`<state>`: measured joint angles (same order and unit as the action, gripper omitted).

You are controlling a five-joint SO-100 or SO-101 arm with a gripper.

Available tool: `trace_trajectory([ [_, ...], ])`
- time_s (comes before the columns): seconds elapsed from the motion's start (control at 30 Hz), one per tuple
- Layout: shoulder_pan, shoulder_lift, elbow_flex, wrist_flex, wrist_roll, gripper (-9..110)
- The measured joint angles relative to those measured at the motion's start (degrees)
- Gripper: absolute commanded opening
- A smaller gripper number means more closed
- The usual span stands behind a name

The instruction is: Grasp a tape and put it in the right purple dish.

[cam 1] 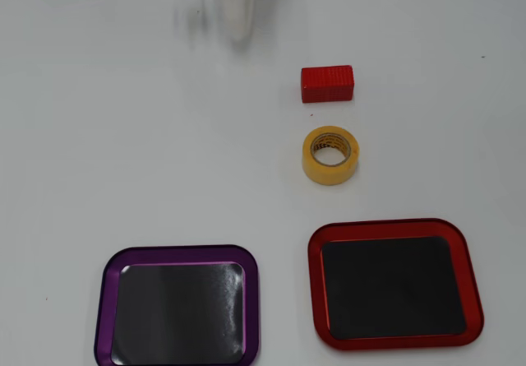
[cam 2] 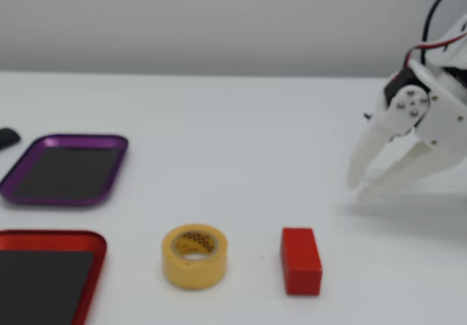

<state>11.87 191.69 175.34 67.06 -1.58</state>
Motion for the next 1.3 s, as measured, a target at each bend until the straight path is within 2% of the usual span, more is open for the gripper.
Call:
trace_trajectory([
  [0.47,0.0,0.0,0.0,0.0,-0.4,0],
  [0.63,0.3,0.0,-0.2,0.0,-6.1,1],
  [0.87,-0.7,-2.9,-10.7,-4.7,-7.6,6],
  [1.0,-5.5,-16.1,-22.8,-4.9,-7.6,6],
  [1.17,-10.9,-43.7,-40.6,-5.0,-7.3,7],
  [1.3,-11.4,-64.5,-54.9,-5.2,-1.2,7],
])
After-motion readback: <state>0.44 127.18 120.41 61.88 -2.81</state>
